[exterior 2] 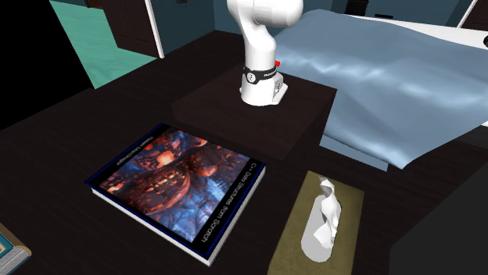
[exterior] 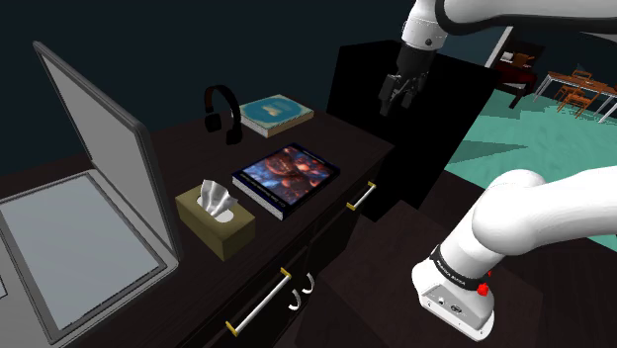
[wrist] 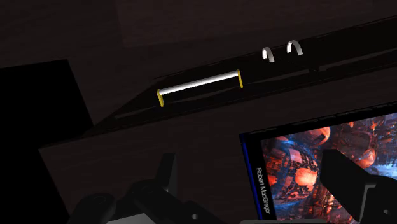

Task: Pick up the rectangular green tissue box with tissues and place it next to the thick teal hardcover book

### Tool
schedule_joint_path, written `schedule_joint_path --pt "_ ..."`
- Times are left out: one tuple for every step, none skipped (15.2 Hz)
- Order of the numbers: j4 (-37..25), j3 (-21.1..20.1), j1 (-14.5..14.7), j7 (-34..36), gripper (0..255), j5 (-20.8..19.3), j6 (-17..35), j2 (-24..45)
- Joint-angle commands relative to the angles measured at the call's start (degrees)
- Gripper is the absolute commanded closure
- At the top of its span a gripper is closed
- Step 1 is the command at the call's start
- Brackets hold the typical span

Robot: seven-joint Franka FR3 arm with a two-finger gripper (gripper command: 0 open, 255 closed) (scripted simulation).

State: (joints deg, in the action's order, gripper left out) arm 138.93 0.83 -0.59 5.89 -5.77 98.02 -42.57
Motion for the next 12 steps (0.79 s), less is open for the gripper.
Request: schedule_joint_path --pt "0.0 0.0 0.0 0.0 0 0.0 0.0 0.0" --pt "1.1 -0.41 0.52 0.82 0 1.09 1.65 0.13" --pt "2.14 -0.83 1.07 1.62 0 2.17 3.33 0.34" --pt "3.12 -1.27 1.62 2.4 0 3.26 5.05 0.61" --pt "4.04 -1.72 2.2 3.17 0 4.35 6.8 0.96" --pt "4.9 -2.18 2.8 3.91 0 5.44 8.59 1.38" --pt "5.7 -2.66 3.41 4.62 0 6.53 10.42 1.87" --pt "6.42 -3.15 4.04 5.32 0 7.62 12.28 2.45" --pt "7.08 -3.65 4.69 6.0 0 8.7 14.17 3.09" --pt "7.67 -4.16 5.34 6.65 0 9.79 16.09 3.82" --pt "8.19 -4.68 6.0 7.27 0 10.88 18.03 4.63" --pt "8.63 -5.22 6.67 7.86 0 11.96 20.0 5.51"
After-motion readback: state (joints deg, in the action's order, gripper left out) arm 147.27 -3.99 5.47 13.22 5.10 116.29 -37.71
